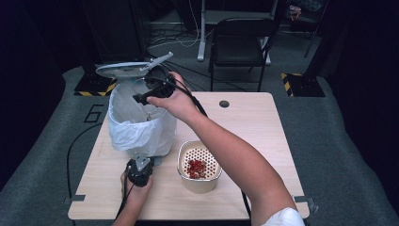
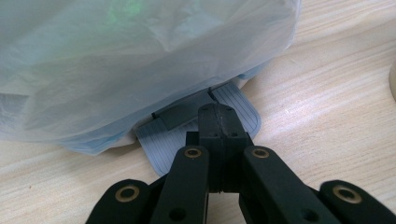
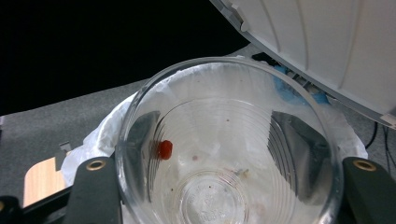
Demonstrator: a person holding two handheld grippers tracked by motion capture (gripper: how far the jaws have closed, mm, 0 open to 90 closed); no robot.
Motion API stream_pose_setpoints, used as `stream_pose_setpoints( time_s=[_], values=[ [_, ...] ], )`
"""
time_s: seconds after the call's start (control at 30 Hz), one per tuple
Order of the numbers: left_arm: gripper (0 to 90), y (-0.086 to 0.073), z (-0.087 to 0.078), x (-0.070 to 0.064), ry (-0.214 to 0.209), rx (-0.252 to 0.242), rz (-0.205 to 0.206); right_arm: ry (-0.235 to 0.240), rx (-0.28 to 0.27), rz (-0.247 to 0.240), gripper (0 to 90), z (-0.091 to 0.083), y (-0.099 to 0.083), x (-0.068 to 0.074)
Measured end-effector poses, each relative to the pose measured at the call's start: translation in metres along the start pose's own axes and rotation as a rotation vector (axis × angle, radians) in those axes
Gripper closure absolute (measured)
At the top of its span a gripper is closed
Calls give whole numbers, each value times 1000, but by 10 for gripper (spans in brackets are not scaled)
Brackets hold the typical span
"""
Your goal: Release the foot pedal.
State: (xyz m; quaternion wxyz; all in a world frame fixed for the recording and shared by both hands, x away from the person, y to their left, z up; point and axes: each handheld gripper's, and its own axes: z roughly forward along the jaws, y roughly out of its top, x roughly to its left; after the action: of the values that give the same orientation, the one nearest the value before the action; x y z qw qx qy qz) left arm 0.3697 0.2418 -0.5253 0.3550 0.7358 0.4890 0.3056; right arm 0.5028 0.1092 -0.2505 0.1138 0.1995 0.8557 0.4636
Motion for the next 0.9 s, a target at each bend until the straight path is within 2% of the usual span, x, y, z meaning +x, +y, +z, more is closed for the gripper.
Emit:
stream_pose_setpoints(
  time_s=[0.1, 0.27, 0.4, 0.43, 0.5, 0.53, 0.63, 0.9],
  values=[
    [900, 0, 0, 0, -1, -1, 0, -1, 0, 4, 346, 3, 0, 3],
    [900, 0, 0, 0, -1, -1, -3, -38, 7, 9, 332, 16, -4, 12],
    [900, 0, 0, 0, -2, -1, -4, -67, 9, -5, 324, 23, -8, 14],
    [900, 0, 0, 0, -8, -2, -9, -83, 12, 8, 311, 25, -10, 17],
    [900, 0, 0, 0, -8, -2, -10, -99, -11, 13, 248, 28, -12, 19],
    [900, 0, 0, 0, -8, -2, -10, -113, -28, 18, 145, 29, -13, 20],
    [900, 0, 0, 0, -8, -2, -10, -133, -50, 47, 84, 31, -16, 24],
    [900, 0, 0, 0, -2, -1, -3, -103, -19, 55, 79, 26, -21, 24]
  ],
)
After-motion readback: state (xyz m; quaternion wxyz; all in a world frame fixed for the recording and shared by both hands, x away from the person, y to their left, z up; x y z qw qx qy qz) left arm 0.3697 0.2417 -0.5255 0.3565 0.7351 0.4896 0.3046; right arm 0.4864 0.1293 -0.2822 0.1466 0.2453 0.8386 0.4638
